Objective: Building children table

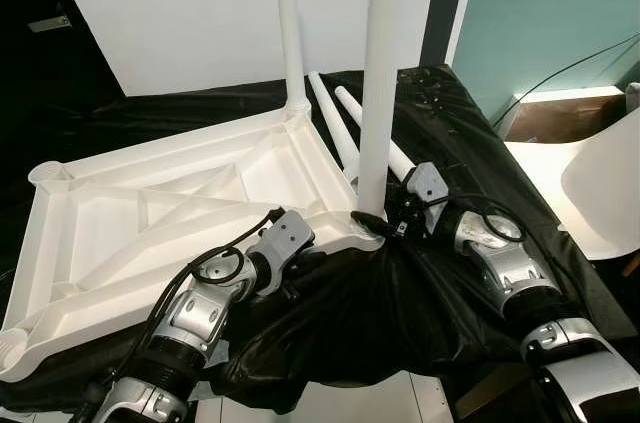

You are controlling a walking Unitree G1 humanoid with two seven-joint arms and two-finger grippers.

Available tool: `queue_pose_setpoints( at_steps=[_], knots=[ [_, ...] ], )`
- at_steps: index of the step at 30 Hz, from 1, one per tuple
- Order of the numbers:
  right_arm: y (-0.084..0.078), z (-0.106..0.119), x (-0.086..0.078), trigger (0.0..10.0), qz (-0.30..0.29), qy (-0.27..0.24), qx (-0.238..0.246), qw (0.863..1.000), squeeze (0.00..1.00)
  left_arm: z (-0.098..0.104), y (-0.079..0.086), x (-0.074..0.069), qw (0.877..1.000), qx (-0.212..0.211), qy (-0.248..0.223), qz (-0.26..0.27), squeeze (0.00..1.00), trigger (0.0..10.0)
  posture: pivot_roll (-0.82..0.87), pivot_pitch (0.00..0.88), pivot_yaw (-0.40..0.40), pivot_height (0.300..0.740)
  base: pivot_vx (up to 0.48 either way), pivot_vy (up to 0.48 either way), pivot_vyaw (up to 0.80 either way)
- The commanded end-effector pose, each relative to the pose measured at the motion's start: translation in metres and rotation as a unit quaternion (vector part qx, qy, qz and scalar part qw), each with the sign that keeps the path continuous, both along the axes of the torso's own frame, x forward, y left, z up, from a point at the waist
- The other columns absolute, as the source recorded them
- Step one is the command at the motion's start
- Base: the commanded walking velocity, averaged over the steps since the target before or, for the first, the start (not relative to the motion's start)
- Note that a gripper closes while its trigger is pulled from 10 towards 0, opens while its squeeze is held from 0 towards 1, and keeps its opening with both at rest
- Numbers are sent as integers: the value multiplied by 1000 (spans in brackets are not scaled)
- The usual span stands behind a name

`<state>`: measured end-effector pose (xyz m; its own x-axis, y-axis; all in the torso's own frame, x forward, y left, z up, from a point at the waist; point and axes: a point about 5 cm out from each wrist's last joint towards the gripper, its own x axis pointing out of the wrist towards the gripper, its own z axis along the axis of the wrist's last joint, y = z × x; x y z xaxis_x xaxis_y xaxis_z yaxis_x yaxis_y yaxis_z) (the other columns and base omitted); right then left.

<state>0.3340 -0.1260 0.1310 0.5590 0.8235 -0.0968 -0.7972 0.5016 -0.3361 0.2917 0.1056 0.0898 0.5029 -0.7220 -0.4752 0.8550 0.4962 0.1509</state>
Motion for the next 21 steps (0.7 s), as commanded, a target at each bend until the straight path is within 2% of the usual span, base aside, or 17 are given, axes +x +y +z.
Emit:
queue_pose_setpoints(
  at_steps=[1,3,7,8,10,11,13,14,15,16,19,21],
  knots=[
    [8,-15,-5,0,21,38,-19,999,0,-32,0,-18,996,29,79,-26,0,10000,-26,0,37,740,0,0,0],
    [10,-25,-8,0,0,70,6,997,0,-32,0,-19,996,30,80,-28,0,10000,-27,0,38,740,0,0,0],
    [10,-31,-10,0,-23,82,23,996,0,-32,0,-19,996,30,80,-28,0,10000,-27,0,38,740,0,0,0],
    [13,-37,-12,0,-75,78,55,993,0,-32,1,-19,996,30,80,-28,0,10000,-30,0,37,740,0,0,0],
    [17,-44,-20,0,-212,32,116,970,0,-32,0,-19,996,30,80,-29,0,10000,-32,0,40,740,0,0,0],
    [17,-44,-20,0,-212,32,116,970,0,-32,0,-19,996,30,80,-29,0,10000,-32,0,40,740,0,0,0],
    [21,-47,-28,0,-295,-5,126,947,0,-32,-1,-18,996,30,81,-31,0,10000,-42,0,46,740,0,0,0],
    [21,-47,-28,0,-295,-5,126,947,0,-32,-1,-18,996,30,81,-31,0,10000,-42,0,46,740,0,0,0],
    [20,-47,-28,0,-346,-12,125,930,0,-33,-2,-19,995,33,82,-37,0,10000,-43,0,46,740,0,0,0],
    [18,-46,-26,0,-363,-13,128,923,0,-33,-2,-19,995,34,82,-38,0,10000,-41,0,47,740,0,0,0],
    [17,-44,-22,0,-378,-13,132,916,0,-33,-3,-19,995,33,83,-38,0,10000,-39,0,47,740,0,0,0],
    [18,-44,-20,0,-379,-8,129,916,0,-33,-3,-19,995,33,83,-37,0,10000,-35,0,47,740,0,0,0]
  ],
)
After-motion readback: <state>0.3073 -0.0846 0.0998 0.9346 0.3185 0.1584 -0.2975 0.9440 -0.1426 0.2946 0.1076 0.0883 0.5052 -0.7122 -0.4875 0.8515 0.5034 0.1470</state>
